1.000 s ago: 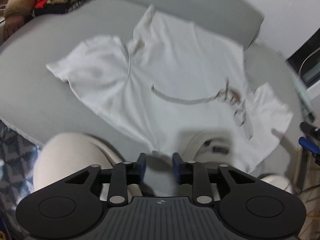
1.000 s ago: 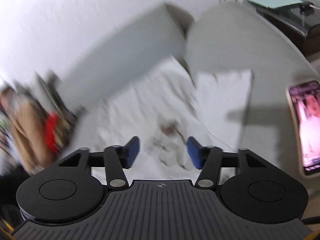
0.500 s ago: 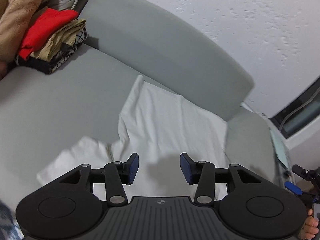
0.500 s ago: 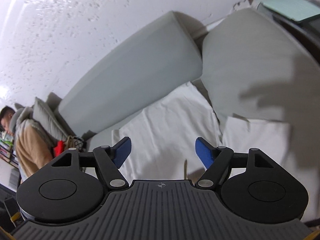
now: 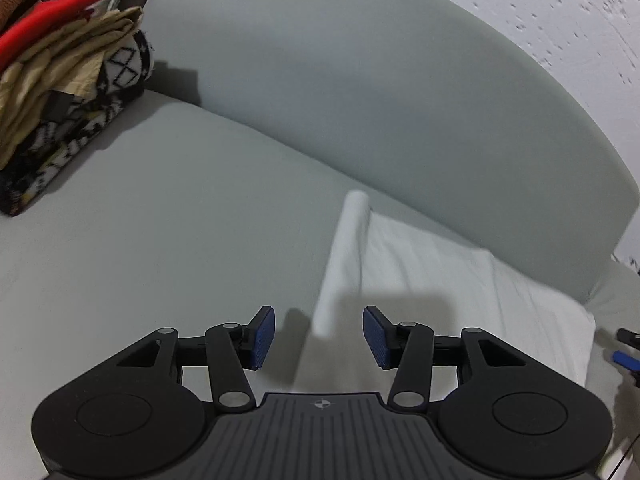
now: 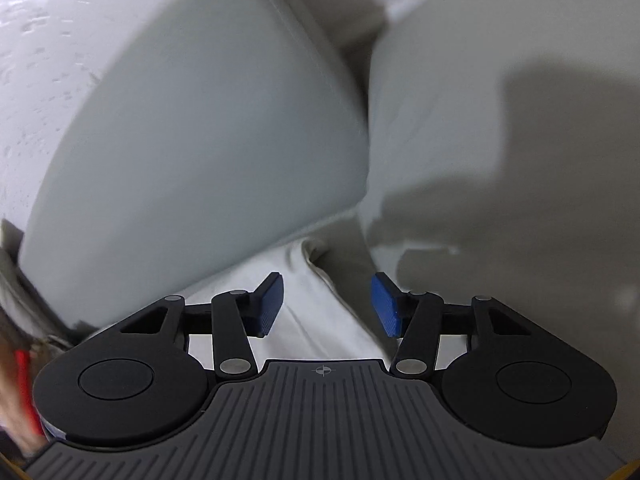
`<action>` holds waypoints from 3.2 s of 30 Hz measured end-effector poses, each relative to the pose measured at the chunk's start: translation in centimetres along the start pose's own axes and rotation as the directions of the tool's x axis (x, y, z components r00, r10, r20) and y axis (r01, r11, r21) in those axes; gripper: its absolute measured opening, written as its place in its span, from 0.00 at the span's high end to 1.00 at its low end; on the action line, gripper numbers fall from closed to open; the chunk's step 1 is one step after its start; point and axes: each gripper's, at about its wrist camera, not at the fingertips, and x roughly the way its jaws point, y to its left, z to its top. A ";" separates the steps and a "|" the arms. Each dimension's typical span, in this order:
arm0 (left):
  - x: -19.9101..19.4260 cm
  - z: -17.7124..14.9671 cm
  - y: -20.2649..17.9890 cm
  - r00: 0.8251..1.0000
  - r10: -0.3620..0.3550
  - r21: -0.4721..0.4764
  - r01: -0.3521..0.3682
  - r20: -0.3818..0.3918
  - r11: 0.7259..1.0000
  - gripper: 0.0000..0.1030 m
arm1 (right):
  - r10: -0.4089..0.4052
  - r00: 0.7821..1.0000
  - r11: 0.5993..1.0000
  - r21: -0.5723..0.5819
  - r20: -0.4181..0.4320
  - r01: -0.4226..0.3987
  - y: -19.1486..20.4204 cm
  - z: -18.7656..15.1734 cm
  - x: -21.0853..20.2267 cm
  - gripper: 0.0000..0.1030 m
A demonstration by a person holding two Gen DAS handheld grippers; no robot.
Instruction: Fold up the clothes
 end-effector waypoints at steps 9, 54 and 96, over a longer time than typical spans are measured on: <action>1.7 -0.9 -0.5 0.995 -0.097 -0.015 0.097 -0.027 0.995 0.55 | 0.189 0.982 0.978 0.097 -0.026 -0.186 -0.6 2.2 5.8 0.53; 9.3 5.2 -5.0 0.943 0.265 0.108 -0.290 0.201 0.951 0.96 | -0.178 0.939 0.937 -0.241 0.293 0.253 3.9 -4.5 9.6 0.95; -18.6 -28.1 -13.4 0.987 -0.113 0.321 0.143 -0.112 0.936 0.74 | -0.085 0.988 0.994 -0.065 0.131 0.094 -12.3 -24.8 -26.0 0.59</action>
